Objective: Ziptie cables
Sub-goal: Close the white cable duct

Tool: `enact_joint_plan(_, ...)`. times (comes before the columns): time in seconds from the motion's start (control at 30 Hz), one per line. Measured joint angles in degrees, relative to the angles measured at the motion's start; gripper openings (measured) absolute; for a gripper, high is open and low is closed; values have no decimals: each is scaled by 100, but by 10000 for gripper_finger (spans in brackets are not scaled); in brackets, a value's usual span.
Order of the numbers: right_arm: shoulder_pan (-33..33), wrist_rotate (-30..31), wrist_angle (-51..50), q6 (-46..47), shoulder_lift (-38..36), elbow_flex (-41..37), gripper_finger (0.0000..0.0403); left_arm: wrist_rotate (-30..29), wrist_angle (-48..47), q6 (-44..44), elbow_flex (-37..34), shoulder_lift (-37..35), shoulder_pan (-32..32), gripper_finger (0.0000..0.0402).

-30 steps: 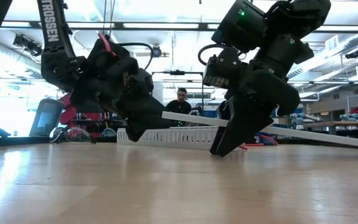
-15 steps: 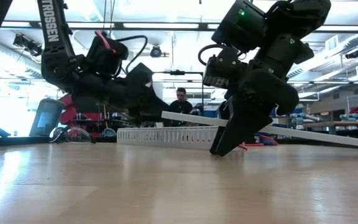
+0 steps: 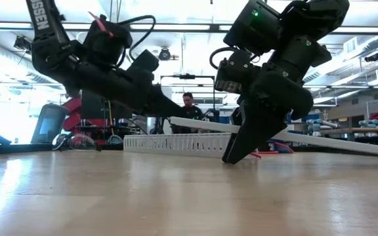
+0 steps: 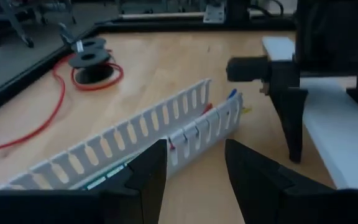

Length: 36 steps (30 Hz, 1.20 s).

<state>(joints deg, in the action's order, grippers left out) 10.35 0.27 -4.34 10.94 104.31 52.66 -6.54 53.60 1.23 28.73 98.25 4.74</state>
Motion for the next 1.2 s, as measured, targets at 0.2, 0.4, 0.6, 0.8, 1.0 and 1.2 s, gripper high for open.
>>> enact_joint_plan(0.2, 2, -1, -27, 0, 2, 2, 225, -740, -80, 252, 0, -192, -299, 173)
enact_joint_plan(0.4, 4, -15, -52, 61, 0, 4, 271, -953, -451, 411, 2, -592, -449, 173)
enact_joint_plan(0.6, 6, -24, -377, -139, -53, 9, 315, -1173, -774, 306, 0, -801, -615, 173)
enact_joint_plan(0.8, -52, 36, -1252, 161, -404, -12, 316, -1816, -1098, 429, -2, -1122, -890, 173)
enact_joint_plan(1.0, -69, 165, -2324, 626, -896, -39, 309, -2213, -1800, 313, 0, -1485, -1129, 173)
enact_joint_plan(1.2, 80, 186, -2561, 1184, -1153, -240, 309, -2087, -2252, 459, -2, -1516, -1209, 173)
